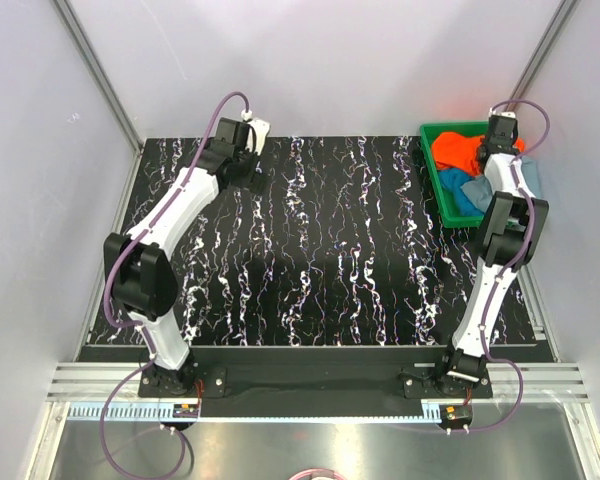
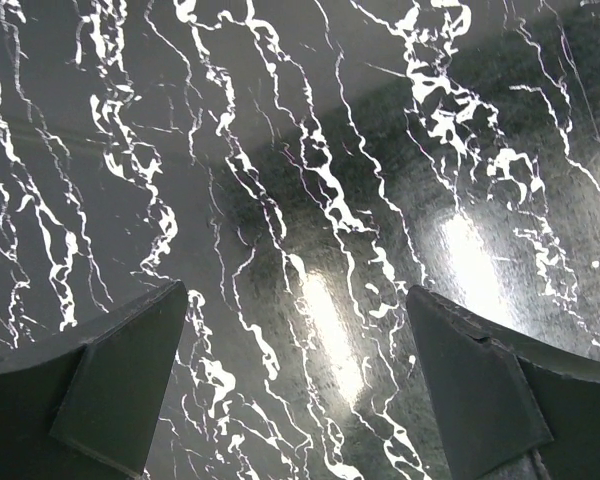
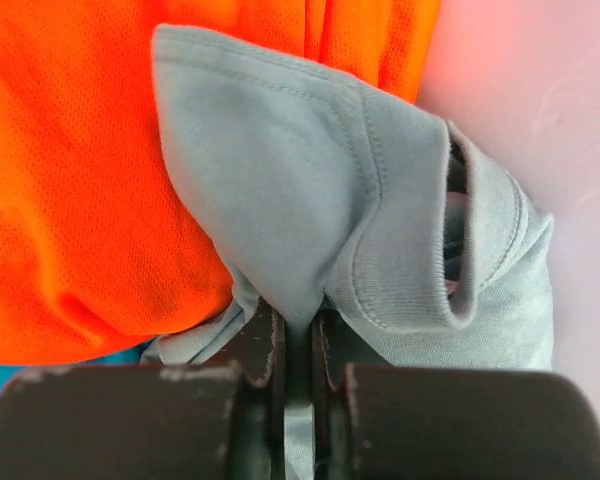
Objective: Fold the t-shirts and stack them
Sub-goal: Grab the tshirt from the pile
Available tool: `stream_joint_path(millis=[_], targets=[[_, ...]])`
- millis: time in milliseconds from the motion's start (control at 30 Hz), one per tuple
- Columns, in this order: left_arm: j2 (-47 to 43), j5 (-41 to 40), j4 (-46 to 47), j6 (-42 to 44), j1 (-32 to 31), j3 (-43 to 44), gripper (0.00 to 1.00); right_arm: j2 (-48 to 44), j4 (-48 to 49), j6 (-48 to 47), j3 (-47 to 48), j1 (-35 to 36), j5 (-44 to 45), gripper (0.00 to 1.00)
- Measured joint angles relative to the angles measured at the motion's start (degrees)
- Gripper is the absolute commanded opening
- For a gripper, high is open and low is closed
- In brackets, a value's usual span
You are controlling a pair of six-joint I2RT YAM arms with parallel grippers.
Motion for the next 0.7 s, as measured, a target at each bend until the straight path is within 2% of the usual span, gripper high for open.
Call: stream_joint_path(millis=[200, 467, 700], targets=[[0.0, -0.1, 0.1, 0.0, -0.2, 0.1, 0.99, -2.7, -3.6, 2.6, 0.2, -0.2, -3.0, 0.00], [-1.2, -2.5, 0.8, 0.2, -0.7, -0.1, 0.99, -14.3, -10.7, 5.0, 0.5, 1.4, -9.0, 0.00], [-5.9, -3.5, 1.6, 0.2, 0.9, -0.1, 0.99, -19.5, -11.1, 5.8, 1.8, 4.6, -12.1, 0.00]])
